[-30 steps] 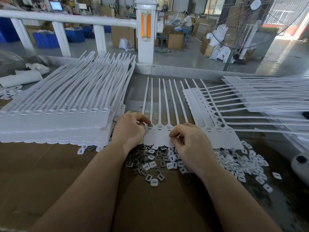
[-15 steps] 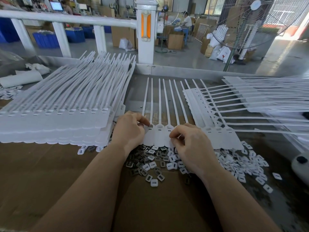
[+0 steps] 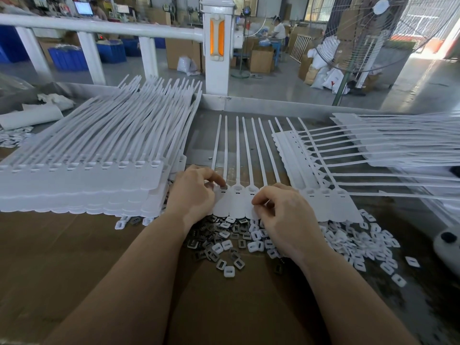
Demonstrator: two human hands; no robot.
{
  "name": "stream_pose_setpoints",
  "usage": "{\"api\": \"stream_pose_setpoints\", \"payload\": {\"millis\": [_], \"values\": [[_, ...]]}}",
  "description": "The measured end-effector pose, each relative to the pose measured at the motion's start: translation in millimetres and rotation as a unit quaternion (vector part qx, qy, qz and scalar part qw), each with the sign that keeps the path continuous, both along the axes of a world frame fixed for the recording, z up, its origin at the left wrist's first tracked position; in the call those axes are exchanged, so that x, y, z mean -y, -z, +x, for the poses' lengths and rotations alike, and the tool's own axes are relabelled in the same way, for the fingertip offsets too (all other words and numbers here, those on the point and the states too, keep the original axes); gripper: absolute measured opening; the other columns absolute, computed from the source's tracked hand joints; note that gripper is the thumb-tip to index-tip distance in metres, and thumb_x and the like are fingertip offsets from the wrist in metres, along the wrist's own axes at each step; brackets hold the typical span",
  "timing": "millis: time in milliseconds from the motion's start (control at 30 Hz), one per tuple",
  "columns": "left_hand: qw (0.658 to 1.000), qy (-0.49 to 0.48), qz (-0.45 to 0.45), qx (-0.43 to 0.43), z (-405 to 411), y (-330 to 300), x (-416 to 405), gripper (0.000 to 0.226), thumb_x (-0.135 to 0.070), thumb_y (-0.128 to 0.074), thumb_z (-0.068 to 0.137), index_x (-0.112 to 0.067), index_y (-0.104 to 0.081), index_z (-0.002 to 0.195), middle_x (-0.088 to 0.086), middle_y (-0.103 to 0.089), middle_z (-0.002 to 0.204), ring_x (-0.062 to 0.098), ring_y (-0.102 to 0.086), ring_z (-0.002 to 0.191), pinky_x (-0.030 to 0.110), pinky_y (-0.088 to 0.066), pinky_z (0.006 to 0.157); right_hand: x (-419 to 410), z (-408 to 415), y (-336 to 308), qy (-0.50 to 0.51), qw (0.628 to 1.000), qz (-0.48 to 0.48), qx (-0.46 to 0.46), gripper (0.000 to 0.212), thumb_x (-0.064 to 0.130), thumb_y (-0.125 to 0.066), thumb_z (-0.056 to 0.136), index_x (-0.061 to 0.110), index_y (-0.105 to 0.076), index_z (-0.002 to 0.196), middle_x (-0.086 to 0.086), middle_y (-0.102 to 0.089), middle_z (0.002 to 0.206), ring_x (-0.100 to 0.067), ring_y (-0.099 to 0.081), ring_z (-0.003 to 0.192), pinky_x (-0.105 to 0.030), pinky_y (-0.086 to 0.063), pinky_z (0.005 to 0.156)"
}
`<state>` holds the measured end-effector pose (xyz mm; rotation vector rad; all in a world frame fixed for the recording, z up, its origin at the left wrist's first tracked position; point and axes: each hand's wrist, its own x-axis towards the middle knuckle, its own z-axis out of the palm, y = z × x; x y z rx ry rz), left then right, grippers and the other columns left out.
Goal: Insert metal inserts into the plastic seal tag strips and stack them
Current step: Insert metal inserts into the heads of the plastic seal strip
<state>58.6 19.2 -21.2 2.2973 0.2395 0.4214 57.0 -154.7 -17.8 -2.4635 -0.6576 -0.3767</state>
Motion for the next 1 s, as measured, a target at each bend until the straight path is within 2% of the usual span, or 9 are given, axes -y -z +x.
{"api": "stream_pose_setpoints", "payload": {"millis": [100, 200, 300, 367, 467, 667, 800, 867, 1000], "values": [[1.0, -0.006, -0.019, -0.003, -0.4, -0.9, -0.3, 0.039, -0.004, -0.049, 0.091, -0.034, -0.061, 0.068, 0.0, -0.056, 0.101, 0.01, -0.047, 0.076, 0.012, -0.036, 0.06, 0.0, -0.1, 0.1, -0.001, 1.0, 0.003, -0.003, 0.009, 0.013, -0.059, 0.087, 0.019, -0.066, 0.089, 0.012, -0.055, 0.085, -0.007, -0.048, 0.084, -0.02, -0.037, 0.076], [0.999, -0.019, -0.028, -0.006, -0.9, -1.3, 0.0, 0.024, -0.009, -0.054, 0.09, -0.028, -0.064, 0.079, 0.0, -0.059, 0.102, 0.01, -0.053, 0.084, 0.015, -0.038, 0.069, -0.1, -0.1, 0.0, -0.001, 1.0, 0.002, -0.005, 0.009, 0.014, -0.059, 0.087, 0.019, -0.066, 0.09, 0.01, -0.056, 0.086, -0.008, -0.049, 0.085, -0.021, -0.039, 0.078], [0.999, -0.034, -0.031, -0.004, -0.3, -0.8, 0.2, 0.018, -0.01, -0.055, 0.089, -0.023, -0.066, 0.084, 0.001, -0.061, 0.1, 0.009, -0.053, 0.082, 0.019, -0.037, 0.073, -0.1, -0.2, -0.1, -0.001, 1.0, 0.001, -0.005, 0.009, 0.014, -0.059, 0.087, 0.019, -0.066, 0.09, 0.011, -0.056, 0.086, -0.008, -0.049, 0.085, -0.021, -0.039, 0.078], [0.999, -0.037, -0.027, -0.003, 0.0, -0.2, 0.3, 0.02, -0.009, -0.053, 0.09, -0.022, -0.067, 0.084, 0.0, -0.06, 0.099, 0.006, -0.051, 0.075, 0.015, -0.037, 0.068, 0.2, -0.2, 0.0, -0.001, 1.0, 0.002, -0.006, 0.009, 0.014, -0.059, 0.088, 0.019, -0.066, 0.09, 0.01, -0.057, 0.087, -0.008, -0.049, 0.086, -0.022, -0.041, 0.079], [0.999, -0.031, -0.014, -0.01, -0.6, -0.2, 0.6, 0.024, -0.009, -0.05, 0.092, -0.024, -0.067, 0.083, 0.002, -0.06, 0.097, 0.004, -0.046, 0.063, 0.006, -0.035, 0.053, 0.1, 0.1, 0.3, -0.002, 1.0, 0.001, -0.007, 0.009, 0.015, -0.059, 0.088, 0.019, -0.066, 0.09, 0.01, -0.058, 0.088, -0.007, -0.049, 0.086, -0.022, -0.04, 0.08], [1.0, -0.019, 0.008, -0.017, -0.1, 0.2, 1.3, 0.026, -0.009, -0.049, 0.093, -0.026, -0.068, 0.085, 0.004, -0.061, 0.102, 0.003, -0.041, 0.059, 0.007, -0.034, 0.052, 0.2, 0.5, 0.4, -0.009, 1.0, 0.001, -0.005, 0.009, 0.015, -0.06, 0.087, 0.019, -0.066, 0.09, 0.009, -0.059, 0.089, -0.007, -0.05, 0.085, -0.02, -0.041, 0.079], [1.0, -0.022, 0.01, -0.009, -0.4, -0.2, 2.6, 0.025, -0.01, -0.051, 0.092, -0.027, -0.066, 0.082, 0.001, -0.059, 0.107, 0.008, -0.049, 0.071, 0.013, -0.036, 0.063, -0.3, -1.4, -2.9, -0.048, 0.999, -0.005, -0.006, 0.008, 0.015, -0.065, 0.083, 0.021, -0.067, 0.087, 0.017, -0.053, 0.085, -0.003, -0.049, 0.085, -0.01, -0.034, 0.076], [1.0, -0.026, 0.016, -0.003, -0.7, -0.7, 3.1, 0.025, -0.009, -0.052, 0.091, -0.028, -0.065, 0.081, -0.001, -0.059, 0.107, 0.009, -0.051, 0.079, 0.016, -0.036, 0.071, 0.1, -3.3, -5.0, -0.077, 0.997, -0.016, -0.015, 0.008, 0.018, -0.068, 0.079, 0.023, -0.067, 0.085, 0.023, -0.048, 0.08, 0.002, -0.046, 0.082, -0.01, -0.031, 0.076], [0.999, -0.028, 0.016, 0.0, -2.4, -1.4, 3.2, 0.027, -0.007, -0.052, 0.09, -0.028, -0.064, 0.078, -0.001, -0.059, 0.104, 0.009, -0.051, 0.081, 0.016, -0.036, 0.072, 1.0, -5.0, -6.7, -0.103, 0.994, -0.034, -0.02, 0.009, 0.025, -0.072, 0.076, 0.025, -0.066, 0.083, 0.025, -0.045, 0.076, 0.006, -0.04, 0.079, -0.014, -0.03, 0.08]]}}
